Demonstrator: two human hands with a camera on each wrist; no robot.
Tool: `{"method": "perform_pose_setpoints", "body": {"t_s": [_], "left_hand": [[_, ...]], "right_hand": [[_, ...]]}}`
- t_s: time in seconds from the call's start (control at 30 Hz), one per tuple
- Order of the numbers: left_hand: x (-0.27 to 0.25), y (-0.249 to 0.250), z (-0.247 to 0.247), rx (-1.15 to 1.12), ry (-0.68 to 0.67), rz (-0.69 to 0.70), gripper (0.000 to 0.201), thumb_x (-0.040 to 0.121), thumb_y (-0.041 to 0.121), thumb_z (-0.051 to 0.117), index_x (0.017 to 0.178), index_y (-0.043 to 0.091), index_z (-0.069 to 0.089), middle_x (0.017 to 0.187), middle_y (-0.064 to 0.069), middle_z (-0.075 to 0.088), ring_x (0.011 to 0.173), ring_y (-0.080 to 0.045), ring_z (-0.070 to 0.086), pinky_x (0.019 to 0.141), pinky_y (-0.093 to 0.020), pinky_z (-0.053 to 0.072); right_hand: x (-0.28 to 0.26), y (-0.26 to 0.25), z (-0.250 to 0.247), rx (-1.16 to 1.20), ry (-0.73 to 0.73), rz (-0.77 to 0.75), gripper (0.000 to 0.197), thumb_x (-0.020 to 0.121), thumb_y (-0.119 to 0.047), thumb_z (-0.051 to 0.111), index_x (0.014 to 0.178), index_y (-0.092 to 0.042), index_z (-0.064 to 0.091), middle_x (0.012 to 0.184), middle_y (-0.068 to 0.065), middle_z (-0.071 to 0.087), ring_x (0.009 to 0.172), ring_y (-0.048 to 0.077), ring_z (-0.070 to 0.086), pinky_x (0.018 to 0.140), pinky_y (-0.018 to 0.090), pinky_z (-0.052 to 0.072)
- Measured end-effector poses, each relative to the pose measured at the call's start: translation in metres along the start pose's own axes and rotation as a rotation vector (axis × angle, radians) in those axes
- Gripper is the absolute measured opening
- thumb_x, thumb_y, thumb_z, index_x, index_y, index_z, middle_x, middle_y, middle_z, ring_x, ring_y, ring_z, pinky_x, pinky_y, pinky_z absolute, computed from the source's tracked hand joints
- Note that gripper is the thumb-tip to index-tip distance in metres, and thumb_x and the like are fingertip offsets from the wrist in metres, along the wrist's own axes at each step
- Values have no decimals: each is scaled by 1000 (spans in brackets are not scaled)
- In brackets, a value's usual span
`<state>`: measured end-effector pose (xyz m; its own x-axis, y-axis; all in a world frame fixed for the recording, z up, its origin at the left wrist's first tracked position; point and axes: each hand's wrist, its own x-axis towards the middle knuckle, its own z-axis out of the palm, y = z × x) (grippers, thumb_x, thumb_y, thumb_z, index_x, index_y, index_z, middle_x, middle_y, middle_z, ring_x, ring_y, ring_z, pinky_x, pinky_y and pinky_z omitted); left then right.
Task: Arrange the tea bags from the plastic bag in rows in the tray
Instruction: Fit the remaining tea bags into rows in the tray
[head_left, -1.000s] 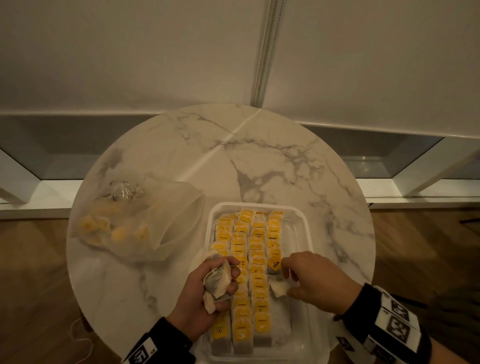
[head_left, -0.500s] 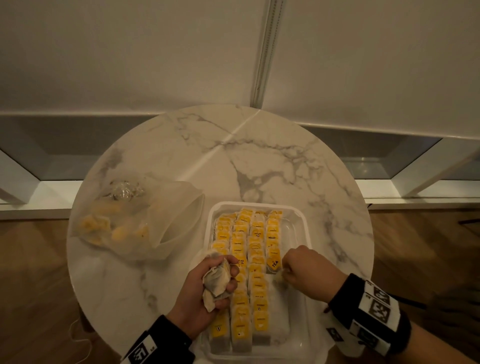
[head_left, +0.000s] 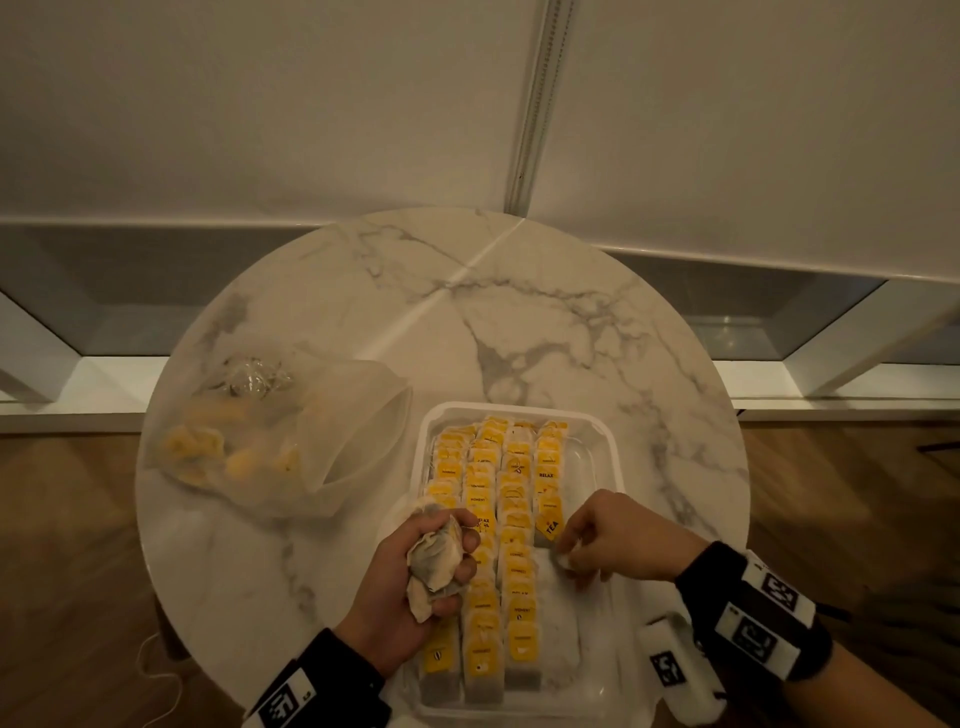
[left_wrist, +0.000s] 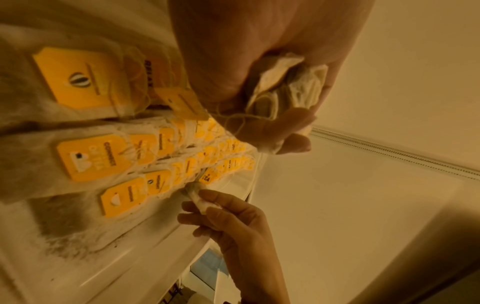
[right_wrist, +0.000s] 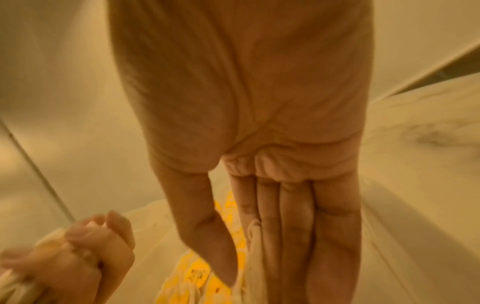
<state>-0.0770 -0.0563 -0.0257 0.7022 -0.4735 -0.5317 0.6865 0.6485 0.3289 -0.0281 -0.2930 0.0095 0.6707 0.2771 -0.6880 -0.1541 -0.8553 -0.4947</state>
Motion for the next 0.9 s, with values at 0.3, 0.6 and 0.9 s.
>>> {"method": "perform_pose_setpoints", "body": {"t_s": [0.3, 0.6, 0.9], "left_hand": [[0, -1, 1, 2, 3, -8, 50, 46, 24, 93, 84, 5, 68, 75, -10, 54, 48, -15, 50, 30, -16, 32], [0, -1, 1, 14, 13, -10, 51, 46, 26, 94, 85, 6, 68, 75, -8, 54, 49, -15, 50, 30, -17, 31], [-1, -1, 4, 13, 24, -5, 55, 43, 25, 95, 86, 5, 67, 73, -9, 54, 48, -15, 50, 30, -16, 31]], "right_hand": [[7, -1, 0, -139, 20, -15, 16, 87, -7, 63, 95, -8, 78, 75, 5, 73, 48, 2, 60, 53, 14, 46], [6, -12, 10, -527, 150, -43, 19, 89, -27, 63, 100, -14, 71, 106, 4, 53, 98, 23, 57, 77, 31, 46], [25, -10, 1, -249, 73, -61, 7, 83, -4, 66, 86, -8, 71, 81, 4, 69, 64, 16, 67, 63, 24, 55]]}}
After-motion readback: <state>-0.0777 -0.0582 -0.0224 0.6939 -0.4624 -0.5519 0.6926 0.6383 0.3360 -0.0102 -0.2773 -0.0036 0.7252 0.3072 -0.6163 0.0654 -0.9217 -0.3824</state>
